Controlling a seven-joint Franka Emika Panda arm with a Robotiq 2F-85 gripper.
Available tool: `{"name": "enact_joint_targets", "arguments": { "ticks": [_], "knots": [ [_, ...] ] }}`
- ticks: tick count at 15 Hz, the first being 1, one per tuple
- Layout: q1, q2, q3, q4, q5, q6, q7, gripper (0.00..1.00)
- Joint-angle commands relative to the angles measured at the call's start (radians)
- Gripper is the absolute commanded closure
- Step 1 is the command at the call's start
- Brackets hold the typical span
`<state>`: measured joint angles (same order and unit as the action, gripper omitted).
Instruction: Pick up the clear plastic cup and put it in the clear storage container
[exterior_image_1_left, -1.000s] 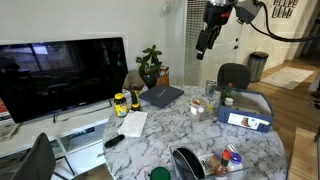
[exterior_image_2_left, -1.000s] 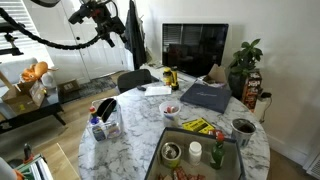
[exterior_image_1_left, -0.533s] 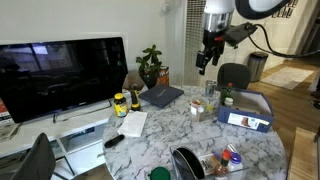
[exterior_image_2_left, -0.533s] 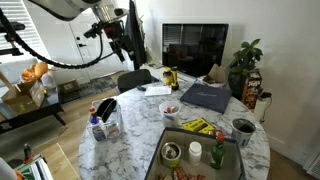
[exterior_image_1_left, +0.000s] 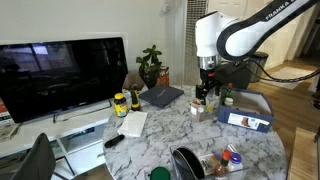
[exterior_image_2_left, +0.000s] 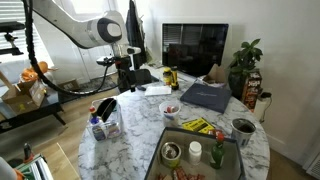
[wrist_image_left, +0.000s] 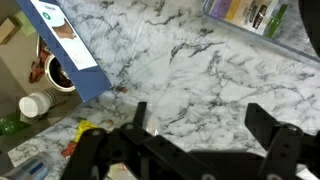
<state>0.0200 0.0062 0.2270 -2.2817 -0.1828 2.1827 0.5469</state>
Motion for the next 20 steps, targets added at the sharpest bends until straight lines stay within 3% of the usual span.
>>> {"name": "enact_joint_targets", "arguments": {
  "ticks": [1,4,10,16,20],
  "knots": [
    [0.039,-0.003,-0.039,0.004,0.003,-0.003,-0.001,0.0],
    [0.019,0.111,-0.081,0.028,-0.042,0.112,0.092,0.0],
    [0.019,0.299,-0.23,0.172,-0.057,0.269,0.026,0.0],
    [0.041,0.379,-0.228,0.316,0.059,0.219,-0.14,0.0],
    [0.083,0.404,-0.257,0.362,0.015,0.172,-0.124,0.0]
  ]
}}
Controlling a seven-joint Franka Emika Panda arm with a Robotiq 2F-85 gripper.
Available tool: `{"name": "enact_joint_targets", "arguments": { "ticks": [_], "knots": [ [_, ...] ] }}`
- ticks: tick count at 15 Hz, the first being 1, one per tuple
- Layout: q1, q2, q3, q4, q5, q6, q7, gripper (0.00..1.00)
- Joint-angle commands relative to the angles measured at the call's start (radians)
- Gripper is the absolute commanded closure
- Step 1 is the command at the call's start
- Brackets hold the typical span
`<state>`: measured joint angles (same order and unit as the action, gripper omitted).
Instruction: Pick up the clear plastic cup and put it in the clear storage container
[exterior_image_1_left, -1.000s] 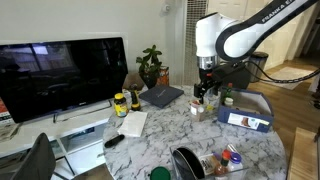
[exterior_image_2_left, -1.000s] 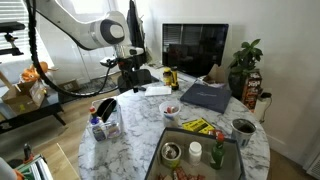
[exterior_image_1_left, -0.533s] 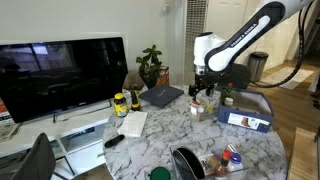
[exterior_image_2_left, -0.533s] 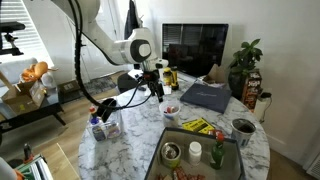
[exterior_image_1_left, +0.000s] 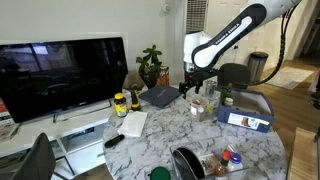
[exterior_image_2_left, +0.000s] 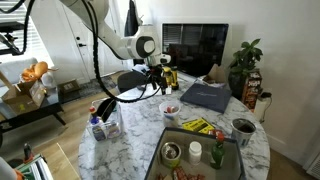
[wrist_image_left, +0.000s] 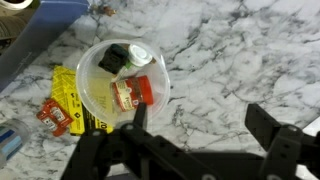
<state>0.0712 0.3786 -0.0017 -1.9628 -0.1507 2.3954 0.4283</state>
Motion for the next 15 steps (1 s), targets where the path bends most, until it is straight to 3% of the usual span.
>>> {"name": "enact_joint_targets", "arguments": {
  "ticks": [1,4,9,10,11,13,14,15],
  "knots": [
    [0.042,0.042,-0.04,0.053,-0.039,-0.036,0.011,0.0],
    [0.062,0.077,-0.073,0.08,-0.083,-0.056,0.03,0.0],
    [0.078,0.13,-0.066,0.118,-0.067,-0.109,0.015,0.01],
    [0.081,0.135,-0.062,0.123,-0.061,-0.117,0.01,0.07],
    [0.087,0.139,-0.06,0.129,-0.061,-0.127,0.007,0.25],
    [0.095,0.154,-0.061,0.139,-0.063,-0.133,0.008,0.4],
    [0.096,0.161,-0.063,0.142,-0.063,-0.135,0.008,0.46],
    [0.096,0.166,-0.067,0.144,-0.065,-0.133,0.006,0.42]
  ]
}}
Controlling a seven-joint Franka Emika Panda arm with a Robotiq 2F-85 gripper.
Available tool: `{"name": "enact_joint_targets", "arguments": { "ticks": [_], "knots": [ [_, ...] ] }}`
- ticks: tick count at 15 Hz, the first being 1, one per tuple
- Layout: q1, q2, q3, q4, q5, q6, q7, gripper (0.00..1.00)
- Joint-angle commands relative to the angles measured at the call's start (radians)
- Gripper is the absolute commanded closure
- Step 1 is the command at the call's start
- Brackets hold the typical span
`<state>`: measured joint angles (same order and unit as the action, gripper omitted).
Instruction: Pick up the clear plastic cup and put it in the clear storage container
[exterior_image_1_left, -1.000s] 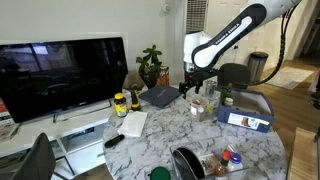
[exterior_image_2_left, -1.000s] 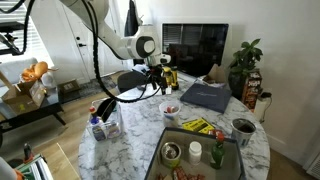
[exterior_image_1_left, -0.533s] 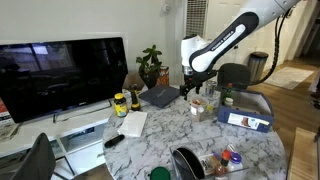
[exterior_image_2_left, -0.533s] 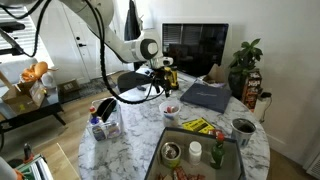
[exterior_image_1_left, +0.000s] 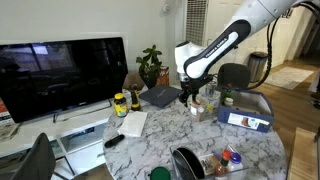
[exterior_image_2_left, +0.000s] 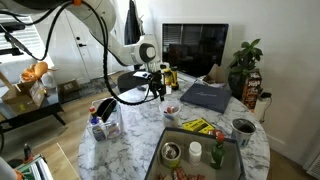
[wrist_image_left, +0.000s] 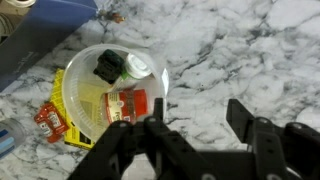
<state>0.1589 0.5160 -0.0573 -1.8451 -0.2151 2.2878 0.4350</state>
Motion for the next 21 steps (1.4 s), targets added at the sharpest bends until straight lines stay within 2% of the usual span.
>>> {"name": "enact_joint_targets", "arguments": {
  "ticks": [1,3,6,8,9,12,13,14,15,16,18,21],
  "knots": [
    [0.009,0.033,-0.016,0.028,-0.005,-0.022,0.003,0.41],
    [0.006,0.038,-0.024,0.034,-0.005,-0.018,0.004,0.28],
    [0.004,0.044,-0.034,0.043,-0.004,-0.02,0.003,0.18],
    [-0.004,0.053,-0.03,0.051,0.01,-0.024,-0.008,0.27],
    [-0.006,0.061,-0.029,0.053,0.014,-0.026,-0.01,0.4],
    [-0.01,0.08,-0.033,0.055,0.015,-0.022,-0.009,0.61],
    [-0.011,0.086,-0.034,0.055,0.016,-0.02,-0.009,0.61],
    [-0.013,0.09,-0.034,0.054,0.02,-0.02,-0.011,0.66],
    [-0.014,0.092,-0.035,0.055,0.021,-0.023,-0.01,0.73],
    [-0.014,0.093,-0.035,0.056,0.023,-0.026,-0.009,0.86],
    [-0.009,0.087,-0.038,0.06,0.019,-0.038,-0.004,0.99],
    [-0.004,0.058,-0.034,0.064,0.023,-0.071,-0.003,1.0]
  ]
}}
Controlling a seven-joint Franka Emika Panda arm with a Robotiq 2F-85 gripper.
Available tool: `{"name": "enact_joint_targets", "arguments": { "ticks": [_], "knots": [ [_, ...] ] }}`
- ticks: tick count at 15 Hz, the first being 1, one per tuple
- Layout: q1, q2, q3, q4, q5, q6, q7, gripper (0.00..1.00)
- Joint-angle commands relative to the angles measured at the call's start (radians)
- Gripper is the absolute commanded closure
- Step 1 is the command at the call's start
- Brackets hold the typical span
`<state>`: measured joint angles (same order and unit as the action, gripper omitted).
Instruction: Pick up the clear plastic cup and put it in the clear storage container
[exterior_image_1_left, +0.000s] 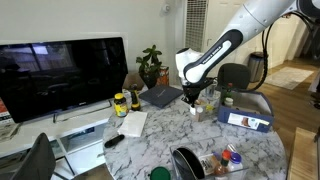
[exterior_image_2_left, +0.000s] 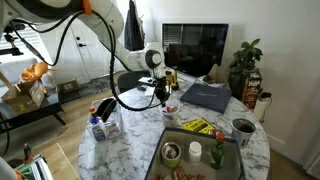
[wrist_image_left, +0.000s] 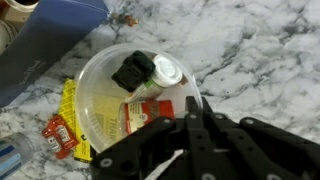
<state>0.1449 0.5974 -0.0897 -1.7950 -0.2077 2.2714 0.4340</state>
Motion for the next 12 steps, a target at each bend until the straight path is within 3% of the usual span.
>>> {"name": "enact_joint_targets", "arguments": {
  "ticks": [1,3,7,12],
  "knots": [
    [0.011,-0.032,0.001,0.016,0.015,-0.066,-0.005,0.99],
    [0.01,-0.074,0.015,0.003,0.026,-0.098,-0.021,0.99],
    [0.028,-0.278,0.037,-0.134,-0.009,-0.077,-0.043,0.99],
    [0.016,-0.549,0.115,-0.327,-0.033,-0.031,-0.231,0.99]
  ]
}}
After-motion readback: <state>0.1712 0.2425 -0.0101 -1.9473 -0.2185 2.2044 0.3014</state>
